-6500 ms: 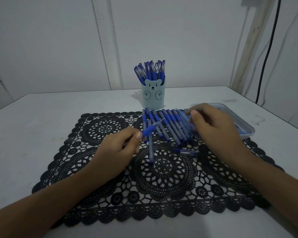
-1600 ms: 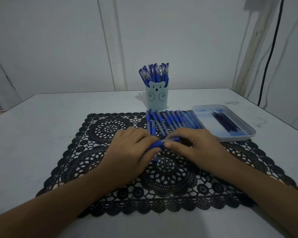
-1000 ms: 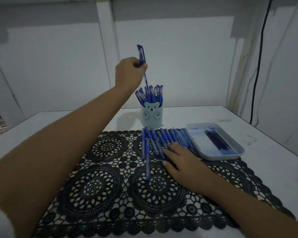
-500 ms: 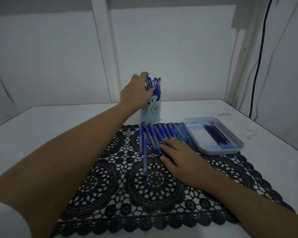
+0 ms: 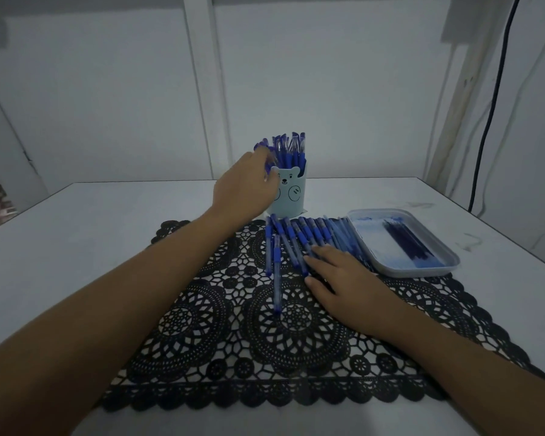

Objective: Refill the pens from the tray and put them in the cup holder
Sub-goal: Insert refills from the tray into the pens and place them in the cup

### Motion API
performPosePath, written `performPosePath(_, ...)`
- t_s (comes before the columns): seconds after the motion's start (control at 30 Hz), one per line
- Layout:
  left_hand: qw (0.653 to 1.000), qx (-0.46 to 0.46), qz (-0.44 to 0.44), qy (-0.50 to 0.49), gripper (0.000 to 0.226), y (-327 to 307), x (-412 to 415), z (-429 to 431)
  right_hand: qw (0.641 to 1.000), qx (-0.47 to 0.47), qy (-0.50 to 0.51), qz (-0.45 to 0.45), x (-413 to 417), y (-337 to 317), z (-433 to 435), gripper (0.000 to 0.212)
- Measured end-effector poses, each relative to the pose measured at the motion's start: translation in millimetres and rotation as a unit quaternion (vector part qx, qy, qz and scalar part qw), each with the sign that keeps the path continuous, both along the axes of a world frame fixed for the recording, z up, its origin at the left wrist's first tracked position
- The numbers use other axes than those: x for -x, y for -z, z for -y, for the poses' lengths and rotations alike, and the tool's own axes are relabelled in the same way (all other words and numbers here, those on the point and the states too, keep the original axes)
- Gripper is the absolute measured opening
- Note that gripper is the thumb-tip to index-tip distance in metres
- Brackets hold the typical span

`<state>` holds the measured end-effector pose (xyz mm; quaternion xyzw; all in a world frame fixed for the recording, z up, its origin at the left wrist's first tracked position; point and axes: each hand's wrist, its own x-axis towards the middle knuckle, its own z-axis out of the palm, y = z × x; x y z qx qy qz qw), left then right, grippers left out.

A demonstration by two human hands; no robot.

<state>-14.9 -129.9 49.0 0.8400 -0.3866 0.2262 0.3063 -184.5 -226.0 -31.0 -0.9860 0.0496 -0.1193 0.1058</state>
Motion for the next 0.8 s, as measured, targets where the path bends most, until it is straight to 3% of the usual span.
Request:
performPosePath(0.17,0.980,-0.178,-0.091,-0.009,0.018,39,40,-29,1.000,-0.002,-0.001,0.021,0,1,-1,0.048)
performPosePath(0.4,0.957,-0.209,-0.199,-0.038,0.015,48,39,-29,1.000,-0.006,0.003,0.017,0,-1,-2,0.048)
performPosePath(0.53,0.941,-0.265,-0.208,-0.028,0.032,36,30,-21,1.000,-0.003,0.003,0.017,0,-1,-2,0.048)
performPosePath(0.8,0.921,-0.337,-0.186,-0.065,0.025,25,28,-29,1.000,-0.006,0.000,0.015,1,-2,-2,0.048)
